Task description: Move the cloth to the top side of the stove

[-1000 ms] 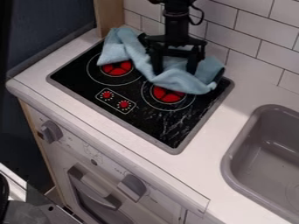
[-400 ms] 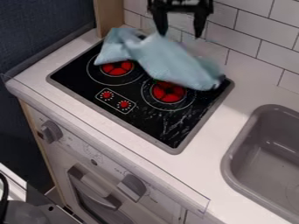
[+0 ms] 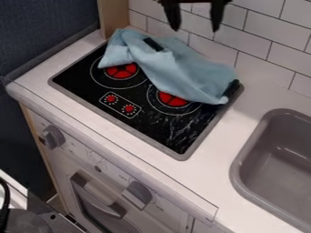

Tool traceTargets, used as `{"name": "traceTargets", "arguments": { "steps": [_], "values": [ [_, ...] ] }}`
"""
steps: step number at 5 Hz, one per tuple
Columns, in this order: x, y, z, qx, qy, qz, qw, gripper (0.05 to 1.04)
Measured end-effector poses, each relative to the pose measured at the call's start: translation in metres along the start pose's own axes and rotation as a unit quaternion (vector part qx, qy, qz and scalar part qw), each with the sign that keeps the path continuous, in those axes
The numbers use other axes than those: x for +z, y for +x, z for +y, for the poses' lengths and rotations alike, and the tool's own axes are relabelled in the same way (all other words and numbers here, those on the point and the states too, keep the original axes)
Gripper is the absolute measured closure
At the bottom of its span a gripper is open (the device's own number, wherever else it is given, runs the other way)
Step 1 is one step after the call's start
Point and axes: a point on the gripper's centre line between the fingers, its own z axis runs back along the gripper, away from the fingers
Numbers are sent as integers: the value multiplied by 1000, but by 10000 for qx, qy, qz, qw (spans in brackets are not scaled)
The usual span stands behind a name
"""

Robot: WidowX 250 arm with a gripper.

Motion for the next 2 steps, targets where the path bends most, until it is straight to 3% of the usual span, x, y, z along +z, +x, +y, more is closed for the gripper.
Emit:
{"name": "traceTargets", "arguments": {
  "steps": [1, 2],
  "values": [
    [-23, -15, -41, -284, -102, 377, 9988, 85],
    [-25, -29, -77, -675, 112, 491, 9964, 85]
  ]
}}
